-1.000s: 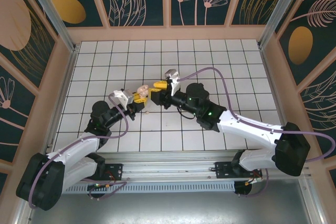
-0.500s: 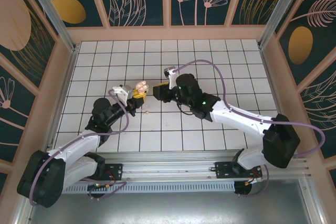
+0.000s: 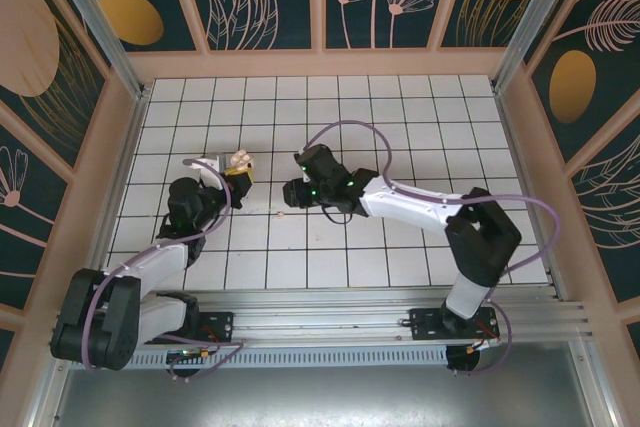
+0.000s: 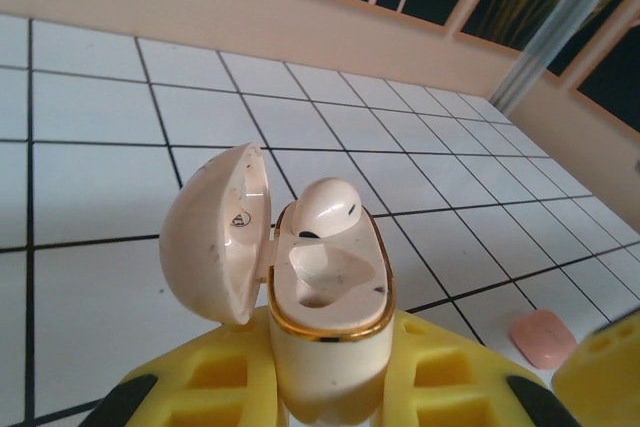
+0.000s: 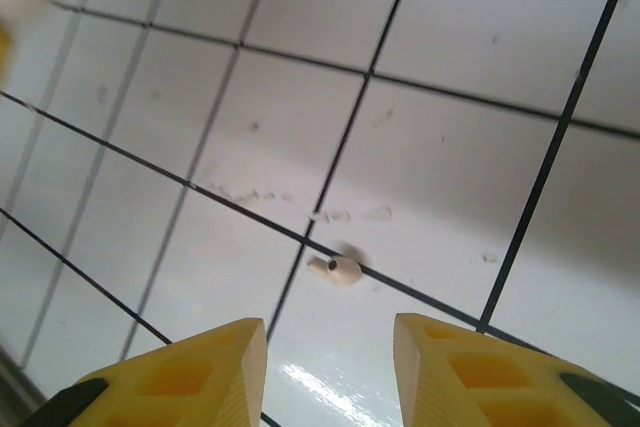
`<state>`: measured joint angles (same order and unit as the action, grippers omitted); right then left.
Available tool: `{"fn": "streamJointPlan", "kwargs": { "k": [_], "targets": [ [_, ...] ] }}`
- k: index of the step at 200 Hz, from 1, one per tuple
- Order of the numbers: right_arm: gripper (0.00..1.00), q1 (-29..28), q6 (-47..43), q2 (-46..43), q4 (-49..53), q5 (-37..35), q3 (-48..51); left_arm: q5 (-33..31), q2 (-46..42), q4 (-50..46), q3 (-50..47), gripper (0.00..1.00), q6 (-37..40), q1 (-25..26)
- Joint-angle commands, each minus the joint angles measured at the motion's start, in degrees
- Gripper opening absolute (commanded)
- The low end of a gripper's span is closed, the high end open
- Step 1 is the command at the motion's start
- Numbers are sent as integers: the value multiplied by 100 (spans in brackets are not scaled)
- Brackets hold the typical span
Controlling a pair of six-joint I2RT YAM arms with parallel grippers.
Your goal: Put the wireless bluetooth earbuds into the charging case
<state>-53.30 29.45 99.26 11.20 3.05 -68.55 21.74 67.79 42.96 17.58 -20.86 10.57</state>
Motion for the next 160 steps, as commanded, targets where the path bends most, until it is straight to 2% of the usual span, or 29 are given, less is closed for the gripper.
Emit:
{"fn": "streamJointPlan", "kwargs": {
  "k": [1, 71, 160],
  "targets": [
    [38, -105, 116, 417, 290, -29, -363, -65, 58, 5, 124, 7, -372, -151],
    [38, -254, -53, 1480, 408, 139, -1027, -80, -16, -27, 75, 7, -445, -281],
    [38, -260, -159, 1997, 284, 87, -1240, -43, -90, -16, 70, 7, -436, -283]
  ]
}}
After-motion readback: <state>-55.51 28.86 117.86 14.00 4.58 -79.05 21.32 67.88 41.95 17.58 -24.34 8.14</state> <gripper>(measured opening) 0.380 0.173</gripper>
